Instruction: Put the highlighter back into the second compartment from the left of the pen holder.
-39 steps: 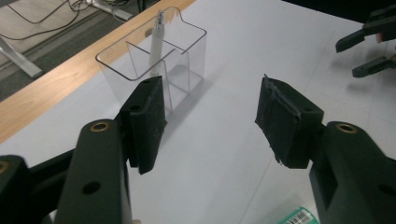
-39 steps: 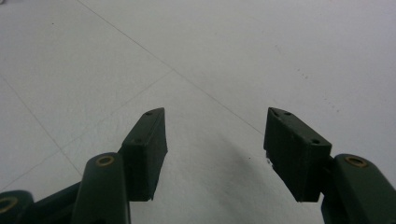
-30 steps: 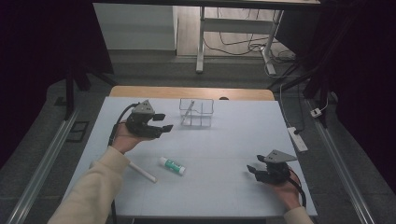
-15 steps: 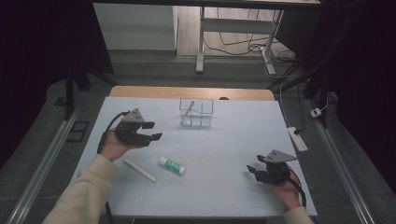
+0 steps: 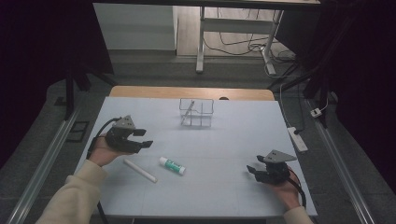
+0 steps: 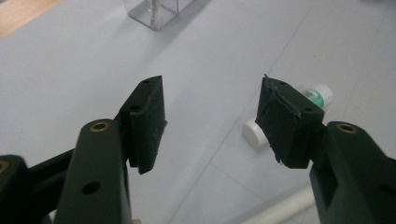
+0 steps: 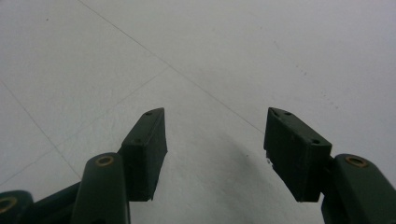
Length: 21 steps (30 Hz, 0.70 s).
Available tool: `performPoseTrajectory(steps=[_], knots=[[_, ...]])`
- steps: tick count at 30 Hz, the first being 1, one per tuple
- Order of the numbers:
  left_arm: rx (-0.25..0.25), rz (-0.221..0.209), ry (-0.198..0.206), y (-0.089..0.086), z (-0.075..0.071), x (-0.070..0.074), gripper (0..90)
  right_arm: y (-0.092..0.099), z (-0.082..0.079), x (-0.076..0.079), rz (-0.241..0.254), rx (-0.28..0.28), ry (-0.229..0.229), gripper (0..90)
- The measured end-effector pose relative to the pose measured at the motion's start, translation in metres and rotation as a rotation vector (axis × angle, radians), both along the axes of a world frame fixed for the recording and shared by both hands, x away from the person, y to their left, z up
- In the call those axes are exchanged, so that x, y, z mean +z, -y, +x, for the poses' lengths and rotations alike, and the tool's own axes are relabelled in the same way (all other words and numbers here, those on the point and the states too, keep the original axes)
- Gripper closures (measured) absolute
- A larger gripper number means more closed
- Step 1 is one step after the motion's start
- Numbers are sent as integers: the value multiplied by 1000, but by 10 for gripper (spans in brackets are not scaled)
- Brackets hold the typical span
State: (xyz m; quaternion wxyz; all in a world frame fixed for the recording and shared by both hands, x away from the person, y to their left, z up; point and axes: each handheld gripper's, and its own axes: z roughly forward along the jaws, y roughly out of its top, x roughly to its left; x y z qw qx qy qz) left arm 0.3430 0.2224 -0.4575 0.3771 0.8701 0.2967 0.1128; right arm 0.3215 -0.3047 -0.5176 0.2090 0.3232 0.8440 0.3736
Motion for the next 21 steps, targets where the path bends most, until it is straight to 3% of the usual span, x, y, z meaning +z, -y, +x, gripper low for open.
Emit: performPoseTrajectory(steps=[8,21], knots=[[-47,52,-34,-6,-5,-6,420,-1,1,-1,-4,-2,-6,387],[-114,122,-39,-3,-9,-6,415,0,1,-2,-11,0,-14,386]])
